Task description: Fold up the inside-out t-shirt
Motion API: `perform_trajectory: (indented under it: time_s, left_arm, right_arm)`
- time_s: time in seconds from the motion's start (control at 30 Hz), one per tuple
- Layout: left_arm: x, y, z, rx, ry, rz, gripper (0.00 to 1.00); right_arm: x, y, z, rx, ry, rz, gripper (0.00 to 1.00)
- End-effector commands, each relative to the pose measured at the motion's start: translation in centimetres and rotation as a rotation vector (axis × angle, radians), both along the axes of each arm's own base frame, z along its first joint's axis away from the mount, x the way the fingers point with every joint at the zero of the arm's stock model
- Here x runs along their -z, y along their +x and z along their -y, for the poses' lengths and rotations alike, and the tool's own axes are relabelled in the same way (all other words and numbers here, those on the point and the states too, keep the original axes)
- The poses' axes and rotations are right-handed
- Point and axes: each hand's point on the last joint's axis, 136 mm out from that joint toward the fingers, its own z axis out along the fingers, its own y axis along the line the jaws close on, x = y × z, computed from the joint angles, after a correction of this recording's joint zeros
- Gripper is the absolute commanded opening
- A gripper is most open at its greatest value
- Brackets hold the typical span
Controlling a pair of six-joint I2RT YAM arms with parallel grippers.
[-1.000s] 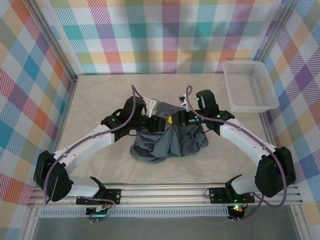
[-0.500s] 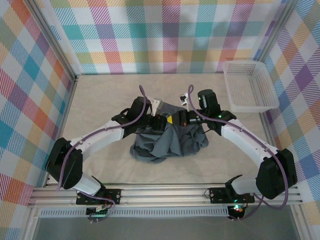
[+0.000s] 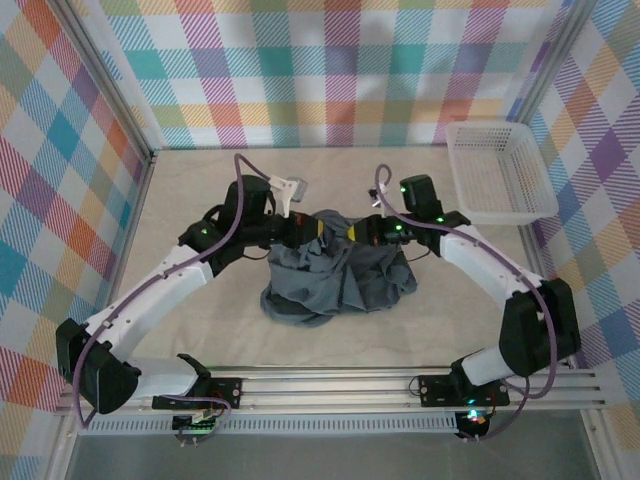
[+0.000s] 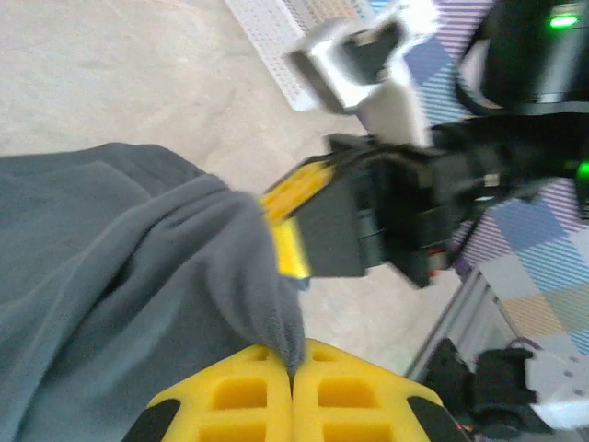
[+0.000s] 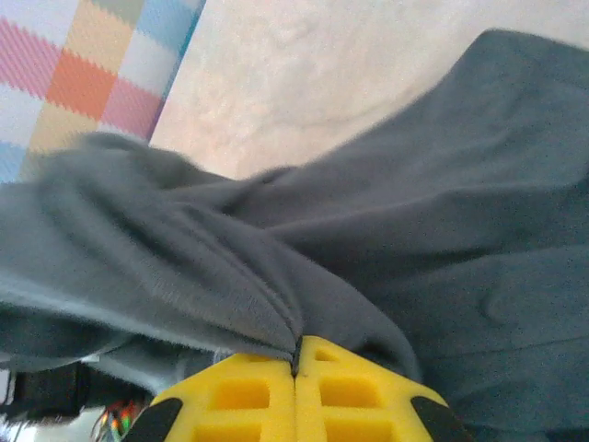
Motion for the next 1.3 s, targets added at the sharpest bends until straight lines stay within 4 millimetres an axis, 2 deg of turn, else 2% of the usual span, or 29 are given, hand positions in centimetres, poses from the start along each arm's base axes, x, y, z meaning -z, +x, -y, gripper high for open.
perform_trajectory:
  time_s: [0.0, 0.07, 0.1, 0.17, 0.23, 0.33, 0.4, 0.43, 0.5, 0.57, 0.6, 0.67, 0.73, 0.83, 0.93, 1.0, 1.1, 1.17, 1.23, 1.27]
  left_arm:
    - [-0.5, -2.0, -1.0, 0.032, 0.038, -0.06, 0.0]
    - [0.3, -1.6, -1.5, 0.003, 0.063, -0.061, 0.0]
    - [0.5, -1.6, -1.5, 0.001, 0.063, -0.063, 0.0]
    - [0.7, -1.5, -1.1, 0.008, 0.055, -0.074, 0.0]
    - [0.8, -1.2, -0.8, 0.011, 0.05, -0.077, 0.0]
    - [0.9, -0.8, -0.6, 0.012, 0.057, -0.08, 0.0]
    - [1.0, -0.6, -0.4, 0.016, 0.062, -0.084, 0.0]
    - [0.9, -0.5, -0.3, 0.016, 0.062, -0.084, 0.0]
    - [0.9, -0.4, -0.2, 0.016, 0.062, -0.084, 0.0]
    - [0.9, -0.3, -0.3, 0.01, 0.065, -0.082, 0.0]
    - [0.9, -0.4, -0.3, 0.011, 0.065, -0.082, 0.0]
    - [0.7, -0.5, -0.4, 0.014, 0.058, -0.081, 0.0]
    - [0.7, -0.7, -0.5, 0.012, 0.058, -0.081, 0.0]
    - [1.0, -0.7, -0.9, -0.001, 0.074, -0.08, 0.0]
    - [1.7, -0.6, -2.0, -0.042, 0.132, -0.084, 0.0]
    - [2.4, -0.2, -3.4, -0.111, 0.185, -0.096, 0.01]
    - [2.5, -0.2, -3.8, -0.13, 0.177, -0.1, 0.09]
    - [2.5, -0.1, -3.9, -0.138, 0.176, -0.098, 0.12]
    - [2.6, 0.1, -4.2, -0.147, 0.193, -0.097, 0.13]
    - [2.8, 0.3, -4.4, -0.154, 0.2, -0.099, 0.12]
  right_arm:
    - [-2.0, 0.0, -0.1, 0.006, 0.066, 0.02, 0.22]
    - [-4.5, 0.4, 0.8, 0.085, 0.073, 0.122, 0.37]
    - [-5.5, 0.5, 1.6, 0.142, 0.069, 0.167, 0.41]
    - [-6.7, 0.1, 2.6, 0.218, 0.064, 0.256, 0.44]
    - [-7.5, -1.5, 2.2, 0.233, 0.047, 0.379, 0.47]
    - [-6.8, -3.4, 0.6, 0.231, -0.009, 0.395, 0.51]
    - [-5.5, -2.8, 1.1, 0.37, -0.104, 0.289, 0.54]
    - [-5.3, -2.8, 0.7, 0.379, -0.115, 0.283, 0.56]
    - [-4.7, -3.1, -1.1, 0.344, -0.158, 0.381, 0.63]
    - [-4.1, -3.1, -2.0, 0.317, -0.227, 0.502, 0.7]
    - [-3.5, -2.6, -1.8, 0.329, -0.28, 0.539, 0.72]
    - [-2.8, -0.7, 0.1, 0.426, -0.415, 0.587, 0.73]
    - [-3.9, 1.1, 1.9, 0.524, -0.54, 0.673, 0.73]
    - [-5.3, 3.1, 2.7, 0.55, -0.653, 0.836, 0.71]
    - [-5.7, 3.8, 3.1, 0.521, -0.719, 0.871, 0.68]
    - [-5.2, 3.7, 3.9, 0.504, -0.744, 0.842, 0.63]
    - [-3.1, 2.9, 4.1, 0.415, -0.667, 0.699, 0.54]
    - [-1.8, 2.3, 4.1, 0.357, -0.561, 0.557, 0.41]
    - [-0.8, 2.0, 3.9, 0.319, -0.439, 0.397, 0.17]
    - [-0.5, 1.8, 3.7, 0.299, -0.398, 0.343, 0.1]
